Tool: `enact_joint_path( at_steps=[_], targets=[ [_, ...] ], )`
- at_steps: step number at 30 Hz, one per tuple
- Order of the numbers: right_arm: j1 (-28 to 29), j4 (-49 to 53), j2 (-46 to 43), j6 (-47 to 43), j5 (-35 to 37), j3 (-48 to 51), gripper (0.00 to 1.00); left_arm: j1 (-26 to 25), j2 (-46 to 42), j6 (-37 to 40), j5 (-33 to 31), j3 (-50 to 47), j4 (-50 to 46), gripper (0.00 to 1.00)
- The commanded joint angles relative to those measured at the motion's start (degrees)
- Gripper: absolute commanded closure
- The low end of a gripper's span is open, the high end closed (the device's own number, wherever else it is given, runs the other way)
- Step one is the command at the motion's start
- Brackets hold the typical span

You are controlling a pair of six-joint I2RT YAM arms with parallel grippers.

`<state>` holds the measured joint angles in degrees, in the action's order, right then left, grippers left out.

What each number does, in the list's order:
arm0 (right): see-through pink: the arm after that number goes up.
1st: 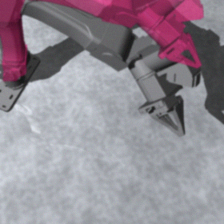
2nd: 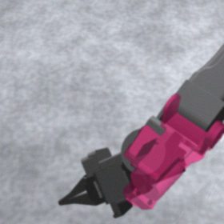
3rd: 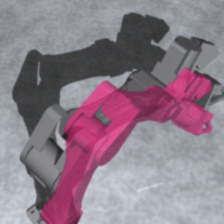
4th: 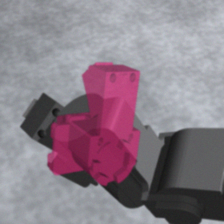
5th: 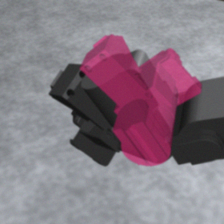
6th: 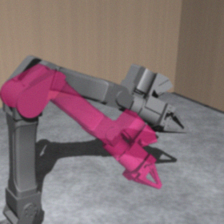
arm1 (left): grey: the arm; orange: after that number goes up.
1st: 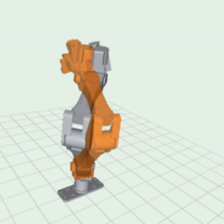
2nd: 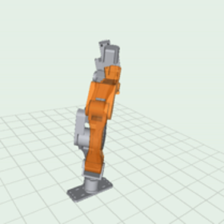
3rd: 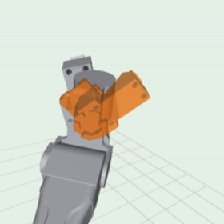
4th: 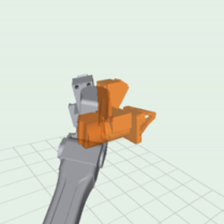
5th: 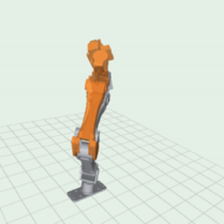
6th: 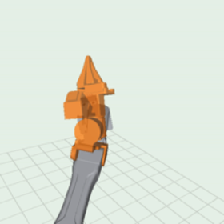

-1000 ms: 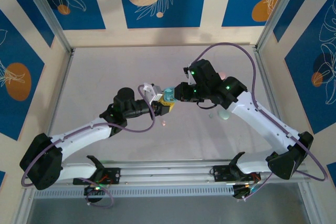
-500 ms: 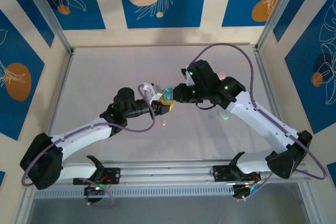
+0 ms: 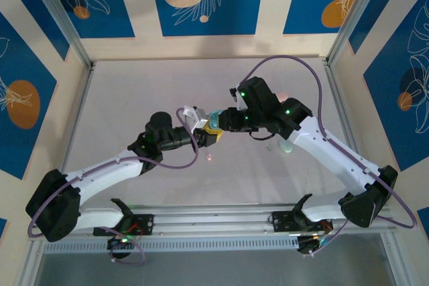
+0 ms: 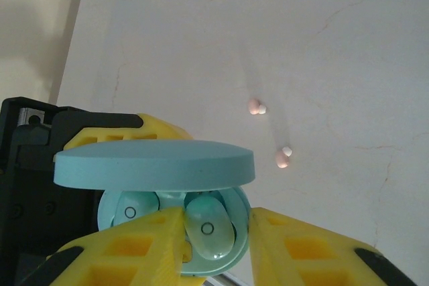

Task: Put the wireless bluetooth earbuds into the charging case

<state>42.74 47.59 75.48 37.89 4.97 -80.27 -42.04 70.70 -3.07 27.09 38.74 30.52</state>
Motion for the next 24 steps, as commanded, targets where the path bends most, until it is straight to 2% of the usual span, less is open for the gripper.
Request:
enact_joint_path(
  at_steps=[1, 10, 16, 20, 24],
  targets=[
    [-0.01, 0.06, -1.63, -0.55, -1.77, -0.17, 0.66, -0.71, -0.43, -0.45, 0.15, 1.7, 1.82, 0.75],
    [-2.01, -2.8, -7.22, 0.58, -0.94, 2.78, 0.59, -0.74, -0.52, -0.03, 0.54, 1.61, 1.86, 0.76],
    [-5.13, -10.15, -13.64, 4.67, 0.03, 8.62, 0.51, -0.72, -0.68, 0.51, 2.41, 1.44, 2.83, 0.75],
    [-10.24, -14.29, -14.63, 7.62, -6.49, 10.06, 0.46, -0.76, -0.66, 1.02, 4.64, 1.39, 3.99, 0.75],
    [-14.31, -14.63, -11.24, 9.15, -15.25, 8.17, 0.42, -0.75, -0.65, 1.16, 6.2, 1.68, 4.09, 0.75]
  ],
)
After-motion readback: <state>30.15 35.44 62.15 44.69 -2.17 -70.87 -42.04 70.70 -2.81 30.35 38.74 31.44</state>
